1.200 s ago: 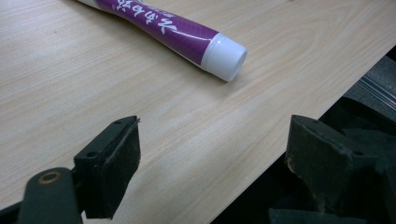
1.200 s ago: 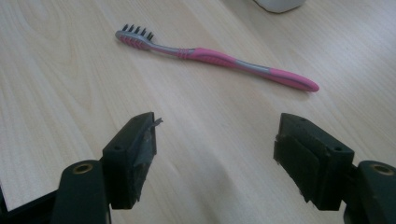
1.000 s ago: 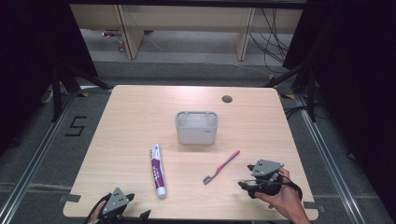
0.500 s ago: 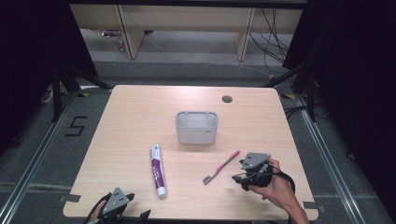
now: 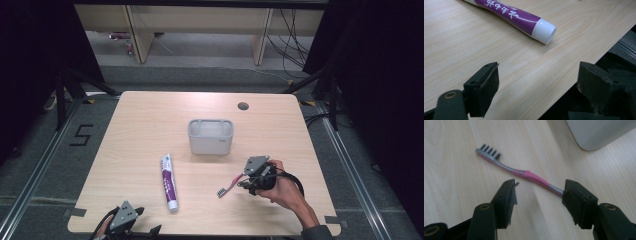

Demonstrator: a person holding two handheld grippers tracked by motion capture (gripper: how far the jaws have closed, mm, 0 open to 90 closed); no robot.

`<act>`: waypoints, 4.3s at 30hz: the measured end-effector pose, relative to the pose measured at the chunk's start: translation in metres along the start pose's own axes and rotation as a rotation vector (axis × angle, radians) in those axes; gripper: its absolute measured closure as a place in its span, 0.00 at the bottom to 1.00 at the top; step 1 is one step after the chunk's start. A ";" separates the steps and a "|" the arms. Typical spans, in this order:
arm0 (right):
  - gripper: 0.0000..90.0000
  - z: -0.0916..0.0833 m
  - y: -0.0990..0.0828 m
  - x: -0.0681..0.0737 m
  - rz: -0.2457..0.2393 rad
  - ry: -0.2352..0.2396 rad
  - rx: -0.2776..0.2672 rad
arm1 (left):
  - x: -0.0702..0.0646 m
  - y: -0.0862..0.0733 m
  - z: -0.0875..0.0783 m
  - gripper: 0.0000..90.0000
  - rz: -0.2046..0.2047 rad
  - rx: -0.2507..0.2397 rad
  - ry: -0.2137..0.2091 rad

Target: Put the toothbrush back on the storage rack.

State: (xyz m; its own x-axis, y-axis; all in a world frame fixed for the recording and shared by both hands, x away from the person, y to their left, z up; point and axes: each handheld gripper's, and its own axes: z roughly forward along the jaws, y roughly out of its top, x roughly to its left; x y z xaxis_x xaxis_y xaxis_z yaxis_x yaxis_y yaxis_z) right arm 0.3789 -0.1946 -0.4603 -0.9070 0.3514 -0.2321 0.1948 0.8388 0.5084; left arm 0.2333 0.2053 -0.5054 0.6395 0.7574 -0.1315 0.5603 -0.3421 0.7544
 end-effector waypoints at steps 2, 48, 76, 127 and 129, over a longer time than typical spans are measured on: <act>0.51 0.004 0.003 -0.002 -0.010 0.010 0.018 | 0.000 0.000 0.000 0.19 0.001 -0.001 0.000; 0.78 0.043 0.031 -0.008 -0.142 0.146 0.256 | 0.000 0.000 -0.001 0.19 0.009 0.006 0.000; 0.91 0.047 0.046 -0.011 -0.169 0.194 0.440 | -0.001 0.000 0.000 0.19 0.002 -0.007 0.000; 0.92 -0.003 0.046 -0.022 0.013 0.082 0.104 | 0.000 0.000 -0.002 0.19 0.008 0.002 0.007; 0.92 -0.005 0.046 -0.024 0.001 0.086 0.068 | 0.000 0.000 -0.001 0.19 0.003 -0.004 0.008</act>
State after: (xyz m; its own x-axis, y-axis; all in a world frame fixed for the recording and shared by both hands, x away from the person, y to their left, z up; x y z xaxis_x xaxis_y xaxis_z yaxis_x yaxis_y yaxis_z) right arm 0.4076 -0.1660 -0.4274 -0.9347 0.3182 -0.1581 0.2184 0.8656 0.4507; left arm 0.2326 0.2063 -0.5046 0.6367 0.7610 -0.1243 0.5563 -0.3418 0.7574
